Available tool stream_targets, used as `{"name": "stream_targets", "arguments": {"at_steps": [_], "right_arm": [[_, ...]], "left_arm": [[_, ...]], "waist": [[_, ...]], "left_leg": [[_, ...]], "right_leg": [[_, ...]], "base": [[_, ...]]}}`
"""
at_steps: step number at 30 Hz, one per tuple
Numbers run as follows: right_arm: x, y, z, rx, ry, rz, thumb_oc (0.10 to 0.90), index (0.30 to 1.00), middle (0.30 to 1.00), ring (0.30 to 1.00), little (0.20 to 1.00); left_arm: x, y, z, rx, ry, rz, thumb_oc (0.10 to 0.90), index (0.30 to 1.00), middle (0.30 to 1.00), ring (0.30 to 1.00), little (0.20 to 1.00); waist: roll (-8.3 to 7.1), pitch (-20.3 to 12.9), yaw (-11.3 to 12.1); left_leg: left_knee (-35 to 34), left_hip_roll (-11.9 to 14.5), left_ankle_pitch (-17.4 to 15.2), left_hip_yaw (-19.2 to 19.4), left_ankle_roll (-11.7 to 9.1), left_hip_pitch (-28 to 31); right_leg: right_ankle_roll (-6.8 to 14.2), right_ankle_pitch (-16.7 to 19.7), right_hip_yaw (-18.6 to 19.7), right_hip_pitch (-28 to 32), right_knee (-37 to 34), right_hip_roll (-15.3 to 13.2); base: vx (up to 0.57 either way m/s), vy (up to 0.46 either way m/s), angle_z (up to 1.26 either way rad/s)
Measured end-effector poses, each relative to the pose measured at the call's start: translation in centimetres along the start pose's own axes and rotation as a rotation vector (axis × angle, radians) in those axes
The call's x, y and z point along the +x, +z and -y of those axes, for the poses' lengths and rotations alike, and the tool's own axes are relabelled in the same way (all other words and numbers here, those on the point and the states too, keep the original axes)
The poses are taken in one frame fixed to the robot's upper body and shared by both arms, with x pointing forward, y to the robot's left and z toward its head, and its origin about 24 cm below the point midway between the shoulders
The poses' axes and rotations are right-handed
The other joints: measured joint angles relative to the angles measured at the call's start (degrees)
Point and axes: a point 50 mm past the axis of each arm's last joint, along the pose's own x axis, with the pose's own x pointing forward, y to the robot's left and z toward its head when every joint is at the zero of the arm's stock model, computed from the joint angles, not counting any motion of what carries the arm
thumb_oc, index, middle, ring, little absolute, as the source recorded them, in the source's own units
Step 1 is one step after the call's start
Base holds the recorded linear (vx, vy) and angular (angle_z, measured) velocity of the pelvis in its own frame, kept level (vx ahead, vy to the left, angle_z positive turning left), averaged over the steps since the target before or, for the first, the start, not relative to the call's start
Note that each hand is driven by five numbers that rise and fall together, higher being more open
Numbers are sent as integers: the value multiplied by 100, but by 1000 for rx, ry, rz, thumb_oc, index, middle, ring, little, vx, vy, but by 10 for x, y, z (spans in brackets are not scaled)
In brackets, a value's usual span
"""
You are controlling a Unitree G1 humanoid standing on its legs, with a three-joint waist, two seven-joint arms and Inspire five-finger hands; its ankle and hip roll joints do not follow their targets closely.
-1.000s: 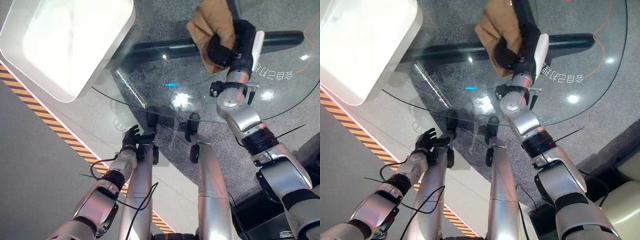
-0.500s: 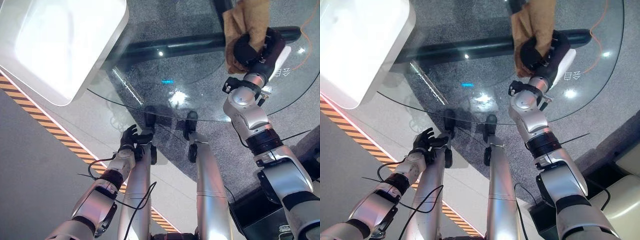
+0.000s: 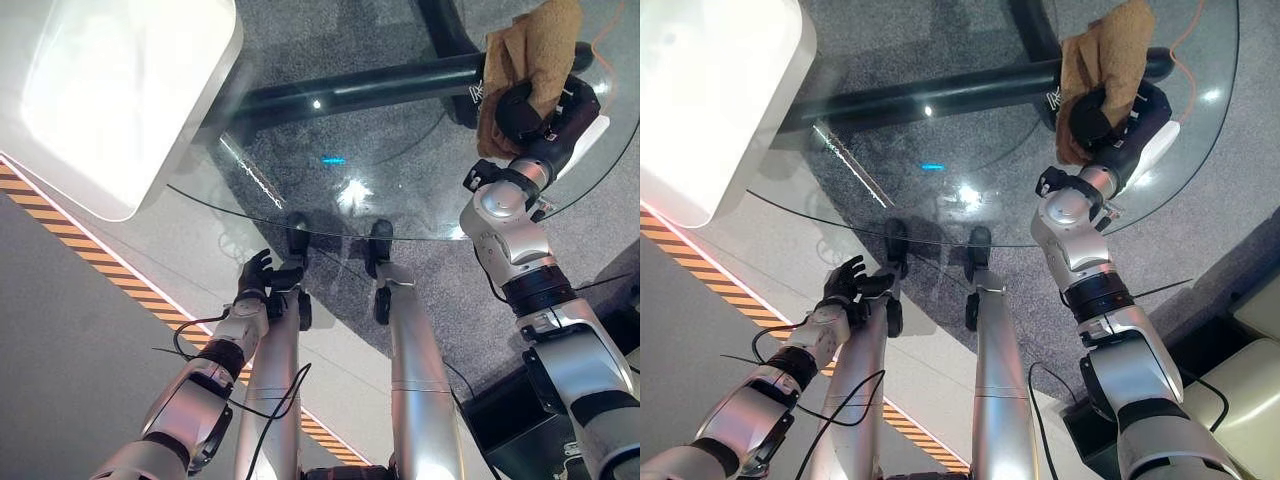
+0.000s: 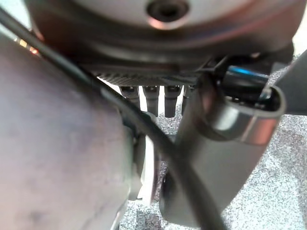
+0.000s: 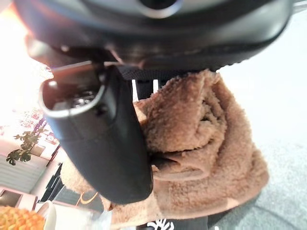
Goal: Wipe the table with a cloth and put it in the basket.
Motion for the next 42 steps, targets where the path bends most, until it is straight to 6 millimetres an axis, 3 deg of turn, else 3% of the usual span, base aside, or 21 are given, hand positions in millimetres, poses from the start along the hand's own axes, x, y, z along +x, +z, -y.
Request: {"name": "stream_targets", "arguments": {"at_steps": [5, 14, 20, 28, 37, 40, 42], "right_arm": [[-4, 3, -6, -8, 72, 6, 100, 300, 300, 300, 200], [-22, 6, -31, -129, 380, 89, 100, 300, 300, 300, 200], [-48, 5, -51, -199, 668, 129, 100, 300, 300, 300, 200], [-88, -10, -70, -276, 974, 133, 100, 300, 300, 300, 200], [-95, -22, -68, -289, 998, 86, 100, 300, 300, 300, 200], [-97, -31, -63, -296, 983, 58, 100, 300, 300, 300, 200], [-98, -45, -52, -283, 936, 21, 100, 300, 300, 300, 200]], "left_arm": [[0, -1, 2, -2, -2, -2, 800, 900, 900, 900, 900], [-1, -1, 5, -35, 13, -7, 800, 900, 900, 900, 900], [-2, 0, 8, -39, 7, 0, 800, 900, 900, 900, 900], [-5, 1, 17, -50, -16, 24, 800, 900, 900, 900, 900], [-8, -4, 7, -128, 111, 65, 800, 900, 900, 900, 900], [-12, -3, 1, -186, 212, 116, 800, 900, 900, 900, 900], [-19, -14, -10, -229, 264, 192, 800, 900, 900, 900, 900]], "waist": [[2, -1, 5], [11, -5, 17], [24, -12, 57], [26, -13, 302], [26, -13, 333], [25, -13, 333], [43, -18, 418]], "left_leg": [[-19, 5, 18, -2, -31, 31], [-222, 55, 104, -23, -154, 150], [-305, 93, 134, -60, -193, 220], [-322, 77, 145, -158, -214, 293], [-346, 51, 146, -198, -215, 394], [-392, 54, 159, -225, -232, 483], [-513, 54, 206, -350, -303, 626]], "right_leg": [[-18, -7, 0, 0, 42, 3], [-108, 0, -25, 30, 53, 44], [-162, -16, -47, 69, 37, 74], [-207, -70, -176, 181, 46, 40], [-209, -82, -196, 299, 46, 20], [-218, -88, -236, 392, 21, 20], [-233, -93, -358, 560, -75, 23]], "base": [[0, 0, 0], [0, 0, 0], [-1, 1, 1], [-1, -8, 5], [-12, -34, 2], [-47, -99, 2], [-69, -135, 12]]}}
